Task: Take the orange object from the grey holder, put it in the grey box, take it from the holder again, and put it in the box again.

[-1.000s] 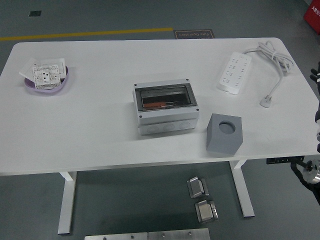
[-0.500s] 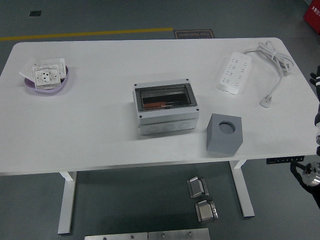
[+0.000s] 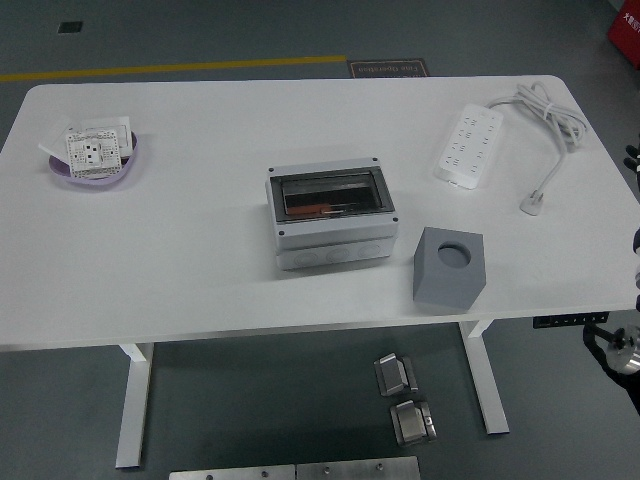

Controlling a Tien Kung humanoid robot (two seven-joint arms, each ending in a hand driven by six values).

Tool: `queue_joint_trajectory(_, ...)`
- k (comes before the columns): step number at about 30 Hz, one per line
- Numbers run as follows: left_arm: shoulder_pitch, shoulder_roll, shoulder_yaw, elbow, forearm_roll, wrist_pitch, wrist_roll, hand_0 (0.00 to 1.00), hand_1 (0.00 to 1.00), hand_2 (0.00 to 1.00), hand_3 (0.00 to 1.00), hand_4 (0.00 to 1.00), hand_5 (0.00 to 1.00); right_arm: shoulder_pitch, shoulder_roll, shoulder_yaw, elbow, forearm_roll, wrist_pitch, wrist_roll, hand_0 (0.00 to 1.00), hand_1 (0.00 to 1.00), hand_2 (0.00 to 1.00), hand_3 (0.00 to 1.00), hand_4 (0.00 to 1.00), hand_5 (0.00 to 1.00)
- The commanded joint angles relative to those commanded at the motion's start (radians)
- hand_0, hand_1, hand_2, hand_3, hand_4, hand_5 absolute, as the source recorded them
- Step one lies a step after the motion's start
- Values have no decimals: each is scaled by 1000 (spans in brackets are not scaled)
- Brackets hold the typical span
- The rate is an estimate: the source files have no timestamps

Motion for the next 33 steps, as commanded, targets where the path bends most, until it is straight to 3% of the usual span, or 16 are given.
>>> queue_joint_trajectory(11,-24,16,-112,-68,170,6,14,655,655,614,647,643,442,-15,2,40,7,6,-20,33,757,696,740,756,719,437)
queue_joint_trajectory(33,22,12,-149,-107,234,19,30,655,657,620,649,648,447,-11,-13,-1,4,-14,-36,22,750,679,727,717,720,442)
